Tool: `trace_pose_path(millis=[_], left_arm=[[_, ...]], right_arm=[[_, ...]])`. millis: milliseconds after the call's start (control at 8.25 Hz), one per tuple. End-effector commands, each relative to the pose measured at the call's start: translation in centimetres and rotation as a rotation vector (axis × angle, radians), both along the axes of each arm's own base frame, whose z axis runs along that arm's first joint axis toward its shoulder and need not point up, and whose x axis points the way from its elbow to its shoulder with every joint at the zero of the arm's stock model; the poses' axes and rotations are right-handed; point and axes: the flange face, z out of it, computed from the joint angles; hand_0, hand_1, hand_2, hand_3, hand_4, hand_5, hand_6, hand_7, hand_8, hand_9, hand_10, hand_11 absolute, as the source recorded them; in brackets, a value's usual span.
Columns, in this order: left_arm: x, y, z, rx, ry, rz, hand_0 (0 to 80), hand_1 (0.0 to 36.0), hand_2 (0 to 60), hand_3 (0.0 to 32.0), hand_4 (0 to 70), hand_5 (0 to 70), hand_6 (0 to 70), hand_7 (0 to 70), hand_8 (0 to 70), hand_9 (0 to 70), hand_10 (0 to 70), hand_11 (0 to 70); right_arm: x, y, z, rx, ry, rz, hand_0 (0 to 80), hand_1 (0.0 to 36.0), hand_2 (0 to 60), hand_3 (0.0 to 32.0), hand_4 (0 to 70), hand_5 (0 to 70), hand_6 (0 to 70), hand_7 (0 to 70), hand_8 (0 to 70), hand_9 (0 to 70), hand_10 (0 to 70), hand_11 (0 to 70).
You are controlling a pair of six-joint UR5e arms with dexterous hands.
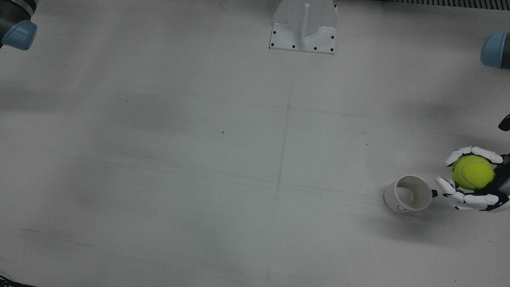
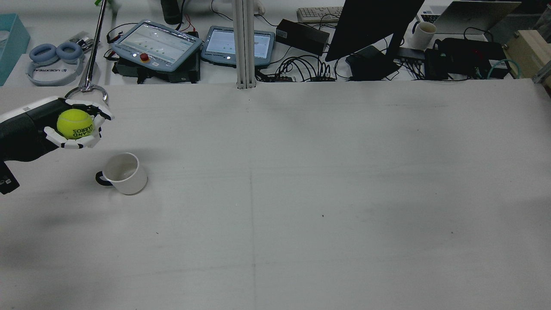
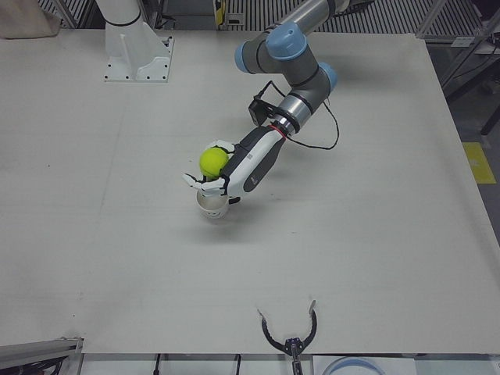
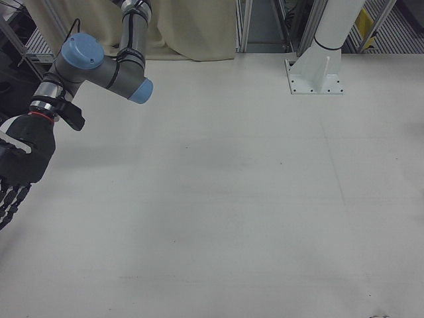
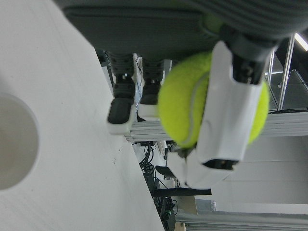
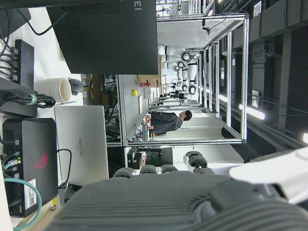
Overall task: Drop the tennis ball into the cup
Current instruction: 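Open the left hand fingers to release the ball into the mug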
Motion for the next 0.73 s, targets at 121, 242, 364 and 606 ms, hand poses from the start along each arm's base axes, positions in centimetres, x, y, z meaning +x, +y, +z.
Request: trace_pose_path(millis=[121, 242, 364, 606], left_arm=[[-0.09, 0.01, -0.08, -0.001, 0.001, -0.009, 80.0, 35.8, 5.2, 0.0, 7.8, 7.8, 3.4, 22.9, 0.1, 3.1, 0.5, 4.2], [-0.12, 0.05, 0.01, -0.002, 0.001, -0.01, 80.0, 36.0, 2.3, 0.0, 0.4, 7.1, 0.5, 19.1, 0.0, 2.4, 0.0, 2.4], [-0.16, 0.11, 0.13, -0.002, 0.001, -0.01, 80.0, 35.9, 3.6, 0.0, 0.0, 8.2, 4.4, 15.3, 0.7, 1.6, 0.0, 1.4], [-0.08, 0.14, 0.04, 0.001, 0.002, -0.008, 80.0, 36.0, 2.0, 0.0, 0.0, 8.2, 1.0, 14.5, 0.0, 1.5, 0.0, 0.6]], right_arm=[[0.0, 0.0, 0.0, 0.0, 0.0, 0.0, 0.0, 0.0, 0.0, 0.0, 0.0, 0.0, 0.0, 0.0, 0.0, 0.0, 0.0, 0.0], [0.0, 0.0, 0.0, 0.0, 0.0, 0.0, 0.0, 0.0, 0.0, 0.0, 0.0, 0.0, 0.0, 0.0, 0.0, 0.0, 0.0, 0.0], [-0.08, -0.02, 0.0, 0.0, 0.0, -0.001, 0.0, 0.0, 0.0, 0.0, 0.0, 0.0, 0.0, 0.0, 0.0, 0.0, 0.0, 0.0], [0.0, 0.0, 0.0, 0.0, 0.0, 0.0, 0.0, 0.0, 0.0, 0.0, 0.0, 0.0, 0.0, 0.0, 0.0, 0.0, 0.0, 0.0]])
